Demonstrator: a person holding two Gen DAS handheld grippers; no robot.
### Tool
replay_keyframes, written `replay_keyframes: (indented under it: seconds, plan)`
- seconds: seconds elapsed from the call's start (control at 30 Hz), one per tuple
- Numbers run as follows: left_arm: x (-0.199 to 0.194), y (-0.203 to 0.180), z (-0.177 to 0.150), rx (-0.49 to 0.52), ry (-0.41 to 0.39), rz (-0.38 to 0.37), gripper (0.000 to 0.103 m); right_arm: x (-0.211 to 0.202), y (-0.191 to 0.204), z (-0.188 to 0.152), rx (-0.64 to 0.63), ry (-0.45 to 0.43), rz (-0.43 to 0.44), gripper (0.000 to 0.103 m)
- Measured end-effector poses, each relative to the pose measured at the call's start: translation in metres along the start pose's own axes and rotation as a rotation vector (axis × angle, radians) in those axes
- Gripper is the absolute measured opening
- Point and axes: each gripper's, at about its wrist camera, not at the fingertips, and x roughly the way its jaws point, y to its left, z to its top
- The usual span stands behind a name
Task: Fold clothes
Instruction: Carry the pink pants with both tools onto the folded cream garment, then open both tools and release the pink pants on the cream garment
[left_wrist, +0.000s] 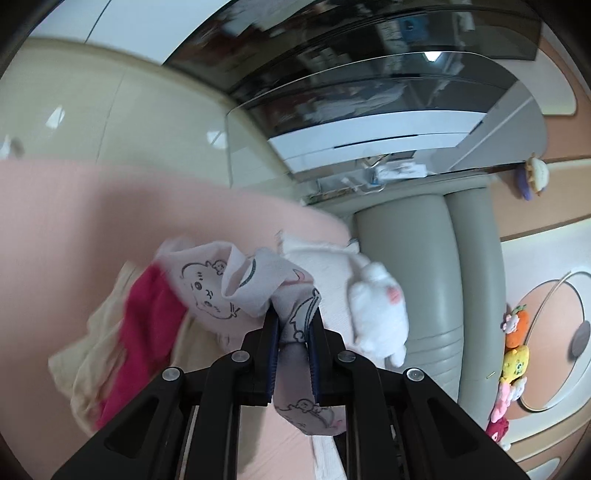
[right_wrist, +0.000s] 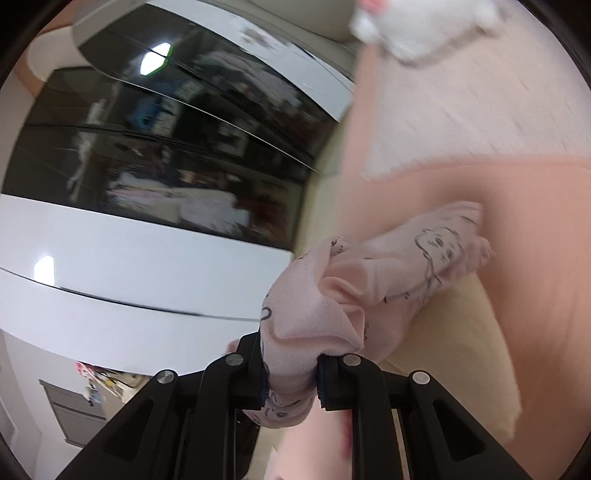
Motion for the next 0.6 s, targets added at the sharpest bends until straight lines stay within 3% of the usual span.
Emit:
replay_keyframes:
  seconds: [0.17,0.33,0.5,0.6]
  plan:
    - [0.003,0.036,-0.031,-0.001,0.026,-0.007,0.012,-0.012,-0.049,-0.031,0.011,-0.013,-0.033,0.017]
    - [-0.007,0.055,-0.051,0.049,0.011,0.010,0.012,-0.024,-0.074,-0.050,-0.001,-0.045,-0.041,0.017]
    - [-0.017,0.075,-0.062,0.030,0.016,0.018,0.012,-0.031,-0.093,-0.068,0.024,-0.077,-0.075,0.017]
    - [-0.019,0.075,-0.066,0.106,0.027,0.059,0.012,-0.031,-0.090,-0.075,-0.007,-0.104,-0.164,0.018]
